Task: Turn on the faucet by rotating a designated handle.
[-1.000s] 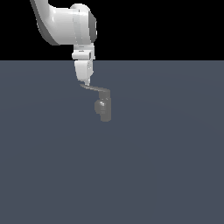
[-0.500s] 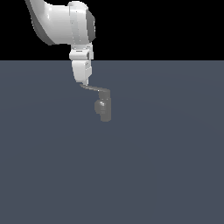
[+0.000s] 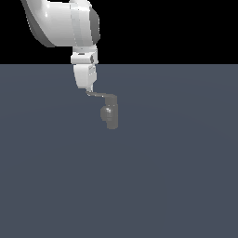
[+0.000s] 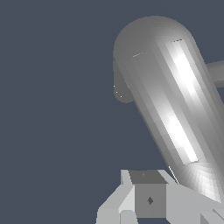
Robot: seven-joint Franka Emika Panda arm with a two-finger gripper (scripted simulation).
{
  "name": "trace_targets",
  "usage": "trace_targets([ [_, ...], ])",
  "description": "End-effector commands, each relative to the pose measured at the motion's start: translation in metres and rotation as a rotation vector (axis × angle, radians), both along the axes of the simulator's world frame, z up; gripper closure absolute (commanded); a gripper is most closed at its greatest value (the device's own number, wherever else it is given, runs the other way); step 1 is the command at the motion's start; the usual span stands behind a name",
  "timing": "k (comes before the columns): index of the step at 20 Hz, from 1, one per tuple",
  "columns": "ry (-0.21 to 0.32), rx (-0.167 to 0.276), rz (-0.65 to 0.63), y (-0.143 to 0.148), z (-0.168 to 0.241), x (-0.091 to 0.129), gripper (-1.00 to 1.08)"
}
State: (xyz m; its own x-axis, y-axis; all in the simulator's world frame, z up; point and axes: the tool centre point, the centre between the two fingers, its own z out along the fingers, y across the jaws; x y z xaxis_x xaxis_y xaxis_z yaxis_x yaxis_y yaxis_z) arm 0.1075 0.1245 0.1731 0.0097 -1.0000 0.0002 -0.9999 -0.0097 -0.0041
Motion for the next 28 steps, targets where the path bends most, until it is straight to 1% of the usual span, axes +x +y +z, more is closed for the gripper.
trace_targets([
  [1,0.005,0.0,0.003,0.003,0.0,-0.008,1.08],
  [9,0.005,0.0,0.003,0.006,0.0,-0.028,1.08],
  [10,0.005,0.0,0.003,0.006,0.0,-0.028,1.08],
  [11,0.0,-0.001,-0.001,0.003,0.001,-0.024,1.08],
  [28,0.002,0.0,0.001,-0.022,0.001,-0.066,1.08],
])
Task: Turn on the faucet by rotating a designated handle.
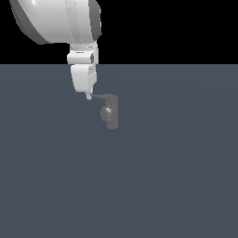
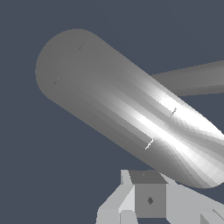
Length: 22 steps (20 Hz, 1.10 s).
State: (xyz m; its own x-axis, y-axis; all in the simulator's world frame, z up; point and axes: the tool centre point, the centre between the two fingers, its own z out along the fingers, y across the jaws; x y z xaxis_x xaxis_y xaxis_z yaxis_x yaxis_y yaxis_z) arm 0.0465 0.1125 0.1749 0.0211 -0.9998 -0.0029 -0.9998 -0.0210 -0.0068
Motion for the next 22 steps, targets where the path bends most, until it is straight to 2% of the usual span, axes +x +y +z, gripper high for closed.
trace_targets([
  [1,0.005,-0.003,-0.01,-0.012,-0.001,-0.007,1.08],
  [11,0.006,-0.003,-0.01,-0.027,-0.001,-0.033,1.08],
  [13,0.003,0.0,0.001,-0.019,0.0,-0.029,1.08],
  [22,0.006,-0.002,-0.006,-0.078,-0.001,-0.04,1.08],
])
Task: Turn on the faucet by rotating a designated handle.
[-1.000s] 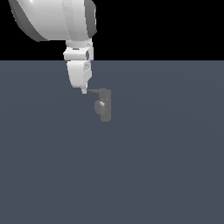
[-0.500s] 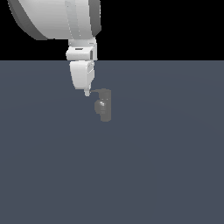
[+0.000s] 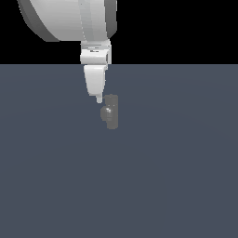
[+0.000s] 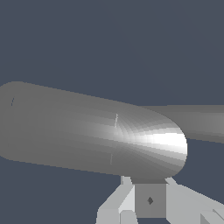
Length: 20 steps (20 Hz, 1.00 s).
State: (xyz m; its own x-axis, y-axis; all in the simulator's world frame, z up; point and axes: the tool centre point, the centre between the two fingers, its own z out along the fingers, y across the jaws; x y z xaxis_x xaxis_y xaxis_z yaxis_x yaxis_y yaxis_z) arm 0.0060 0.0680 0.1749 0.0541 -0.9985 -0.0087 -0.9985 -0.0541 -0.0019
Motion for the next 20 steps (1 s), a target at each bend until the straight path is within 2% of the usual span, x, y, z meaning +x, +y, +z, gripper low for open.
trace_targets([
  [1,0.001,-0.008,-0.04,-0.041,-0.001,-0.001,1.08],
  [5,0.002,-0.009,-0.042,-0.061,-0.002,-0.004,1.08],
  [6,0.001,0.005,0.003,-0.027,0.0,-0.003,1.08],
  [20,0.001,-0.003,-0.023,-0.082,-0.001,0.024,1.08],
])
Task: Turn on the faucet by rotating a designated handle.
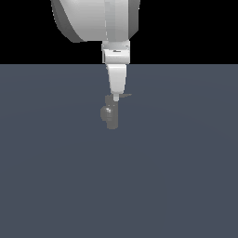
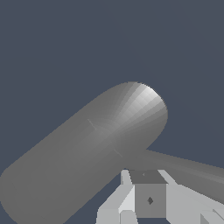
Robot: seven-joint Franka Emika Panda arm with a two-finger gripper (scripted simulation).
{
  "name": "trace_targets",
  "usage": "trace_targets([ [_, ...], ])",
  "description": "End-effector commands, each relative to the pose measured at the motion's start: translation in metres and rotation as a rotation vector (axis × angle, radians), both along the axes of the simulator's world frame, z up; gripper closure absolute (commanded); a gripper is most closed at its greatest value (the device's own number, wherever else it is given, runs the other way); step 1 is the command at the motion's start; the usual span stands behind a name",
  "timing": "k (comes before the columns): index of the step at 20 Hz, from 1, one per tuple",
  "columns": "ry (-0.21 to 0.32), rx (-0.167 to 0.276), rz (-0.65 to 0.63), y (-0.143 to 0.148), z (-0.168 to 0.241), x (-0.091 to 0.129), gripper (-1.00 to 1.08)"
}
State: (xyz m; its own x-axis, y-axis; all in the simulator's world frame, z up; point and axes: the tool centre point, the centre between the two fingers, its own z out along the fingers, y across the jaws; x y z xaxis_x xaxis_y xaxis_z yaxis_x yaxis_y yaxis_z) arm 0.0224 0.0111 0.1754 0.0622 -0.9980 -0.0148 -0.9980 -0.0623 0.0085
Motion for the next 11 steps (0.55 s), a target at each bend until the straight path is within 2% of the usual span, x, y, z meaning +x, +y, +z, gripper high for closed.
trace_targets([
  [1,-0.009,-0.009,-0.033,-0.029,-0.002,0.01,1.08],
  [11,-0.009,-0.014,-0.048,-0.063,-0.002,0.026,1.08],
])
